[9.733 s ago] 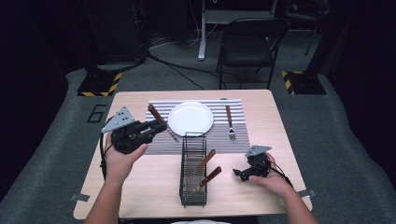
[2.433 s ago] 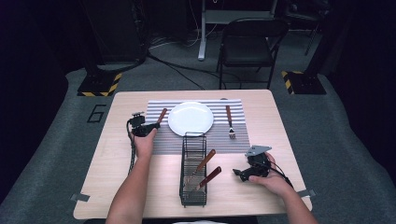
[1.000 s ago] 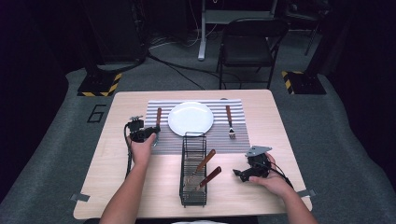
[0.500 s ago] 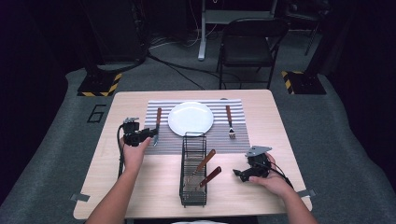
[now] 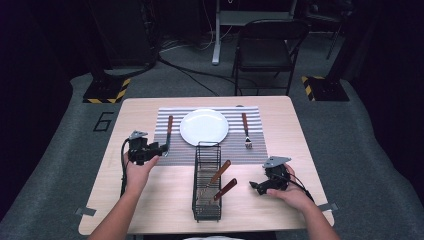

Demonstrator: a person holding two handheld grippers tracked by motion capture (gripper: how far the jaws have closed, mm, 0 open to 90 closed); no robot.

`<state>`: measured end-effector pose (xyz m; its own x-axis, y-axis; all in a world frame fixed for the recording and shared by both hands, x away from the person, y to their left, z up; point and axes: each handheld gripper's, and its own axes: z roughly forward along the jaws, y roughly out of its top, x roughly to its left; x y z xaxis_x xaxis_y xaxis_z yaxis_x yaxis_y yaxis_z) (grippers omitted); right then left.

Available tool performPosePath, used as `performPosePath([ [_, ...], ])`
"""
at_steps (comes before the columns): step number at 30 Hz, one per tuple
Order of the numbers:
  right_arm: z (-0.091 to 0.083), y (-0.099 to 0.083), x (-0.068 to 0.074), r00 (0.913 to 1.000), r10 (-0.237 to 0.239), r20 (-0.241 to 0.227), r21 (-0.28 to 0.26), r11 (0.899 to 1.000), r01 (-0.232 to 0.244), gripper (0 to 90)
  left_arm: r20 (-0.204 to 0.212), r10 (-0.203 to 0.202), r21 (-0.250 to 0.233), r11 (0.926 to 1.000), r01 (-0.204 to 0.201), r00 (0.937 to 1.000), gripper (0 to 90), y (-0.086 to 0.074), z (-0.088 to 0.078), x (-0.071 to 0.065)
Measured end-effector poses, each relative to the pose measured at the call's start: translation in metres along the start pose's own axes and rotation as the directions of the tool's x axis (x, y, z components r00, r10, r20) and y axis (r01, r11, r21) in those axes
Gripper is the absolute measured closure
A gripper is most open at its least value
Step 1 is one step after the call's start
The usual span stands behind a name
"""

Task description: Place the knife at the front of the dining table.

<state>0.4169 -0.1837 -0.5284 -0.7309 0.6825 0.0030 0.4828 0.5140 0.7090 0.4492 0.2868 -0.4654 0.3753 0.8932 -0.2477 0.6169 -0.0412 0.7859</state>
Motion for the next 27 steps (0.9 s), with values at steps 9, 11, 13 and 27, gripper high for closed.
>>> performPosePath([
  [9, 0.000, 0.000, 0.000, 1.0000, -0.001, 0.000, 0.000, 1.000, 0.001, 0.0, 0.008, 0.048, -0.009, 0.9988, -0.047, 0.9988, 47.9, -0.011, -0.016, 0.004],
  [11, 0.000, 0.000, 0.000, 1.0000, -0.002, 0.000, 0.001, 1.000, 0.002, 0.0, 0.009, 0.066, -0.004, 0.9978, -0.066, 0.9977, 47.7, -0.013, -0.018, 0.004],
  [13, 0.000, 0.000, 0.000, 1.0000, 0.001, 0.001, 0.000, 1.000, -0.001, 0.0, 0.011, 0.078, 0.009, 0.9969, -0.079, 0.9969, 47.5, -0.016, -0.018, 0.004],
  [27, 0.000, 0.000, 0.000, 1.0000, 0.000, 0.001, 0.000, 1.000, 0.000, 0.0, 0.093, 0.207, 0.092, 0.9723, -0.215, 0.9740, 47.4, -0.037, -0.005, -0.015],
])
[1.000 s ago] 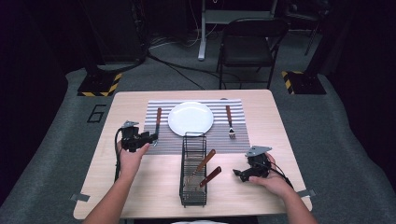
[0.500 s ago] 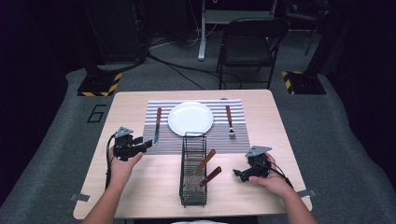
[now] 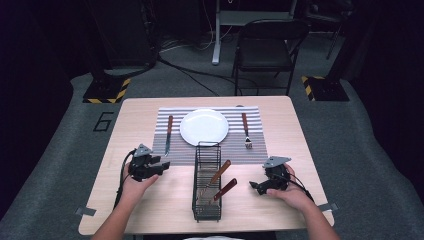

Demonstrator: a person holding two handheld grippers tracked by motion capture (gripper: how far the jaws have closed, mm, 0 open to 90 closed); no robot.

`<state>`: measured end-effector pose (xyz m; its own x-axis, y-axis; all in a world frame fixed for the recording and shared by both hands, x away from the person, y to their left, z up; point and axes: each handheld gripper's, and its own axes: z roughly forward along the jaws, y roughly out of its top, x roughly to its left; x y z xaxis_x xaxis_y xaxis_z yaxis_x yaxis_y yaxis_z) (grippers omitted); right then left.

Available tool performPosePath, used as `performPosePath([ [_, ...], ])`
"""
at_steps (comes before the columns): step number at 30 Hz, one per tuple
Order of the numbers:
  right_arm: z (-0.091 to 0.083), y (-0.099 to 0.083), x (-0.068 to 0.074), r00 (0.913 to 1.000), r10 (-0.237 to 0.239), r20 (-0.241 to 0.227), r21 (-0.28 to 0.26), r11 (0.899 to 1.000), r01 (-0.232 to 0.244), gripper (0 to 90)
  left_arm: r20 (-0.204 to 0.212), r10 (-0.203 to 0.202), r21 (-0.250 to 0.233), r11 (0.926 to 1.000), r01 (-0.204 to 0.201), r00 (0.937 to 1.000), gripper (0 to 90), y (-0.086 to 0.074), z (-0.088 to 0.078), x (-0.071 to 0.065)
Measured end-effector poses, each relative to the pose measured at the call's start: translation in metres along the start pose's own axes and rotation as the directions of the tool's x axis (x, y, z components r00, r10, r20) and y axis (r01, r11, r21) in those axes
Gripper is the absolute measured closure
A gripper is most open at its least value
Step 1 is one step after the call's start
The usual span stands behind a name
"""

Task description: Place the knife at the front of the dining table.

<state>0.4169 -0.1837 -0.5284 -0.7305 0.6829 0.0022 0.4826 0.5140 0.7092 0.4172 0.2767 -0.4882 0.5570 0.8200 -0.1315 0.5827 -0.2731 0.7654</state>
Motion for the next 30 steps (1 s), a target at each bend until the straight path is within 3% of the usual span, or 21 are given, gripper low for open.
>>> performPosePath([
  [8, 0.000, 0.000, 0.000, 1.0000, 0.000, 0.000, 0.000, 1.000, 0.000, 0.0, 0.058, 0.037, 0.032, 0.9987, -0.039, 0.9976, 46.4, -0.003, 0.018, -0.017],
  [16, 0.000, 0.000, 0.000, 1.0000, 0.000, 0.000, 0.000, 1.000, 0.000, 0.0, 0.079, 0.150, 0.081, 0.9845, -0.156, 0.9856, 45.7, -0.008, 0.031, -0.031],
  [20, 0.000, 0.000, 0.000, 1.0000, 0.003, -0.002, 0.000, 1.000, -0.003, 0.0, 0.096, 0.164, 0.095, 0.9804, -0.173, 0.9818, 44.3, -0.009, 0.033, -0.034],
  [22, 0.000, 0.000, 0.000, 1.0000, 0.000, 0.000, 0.000, 1.000, 0.000, 0.0, 0.094, 0.155, 0.090, 0.9825, -0.163, 0.9835, 43.8, -0.010, 0.034, -0.035],
  [25, 0.000, 0.000, 0.000, 1.0000, 0.000, 0.000, 0.000, 1.000, 0.000, 0.0, 0.102, 0.163, 0.090, 0.9809, -0.173, 0.9813, 42.9, -0.010, 0.033, -0.035],
  [30, 0.000, 0.000, 0.000, 1.0000, -0.001, -0.001, 0.001, 1.000, 0.001, 0.0, 0.107, 0.192, 0.109, 0.9729, -0.204, 0.9755, 42.0, -0.011, 0.038, -0.035],
])
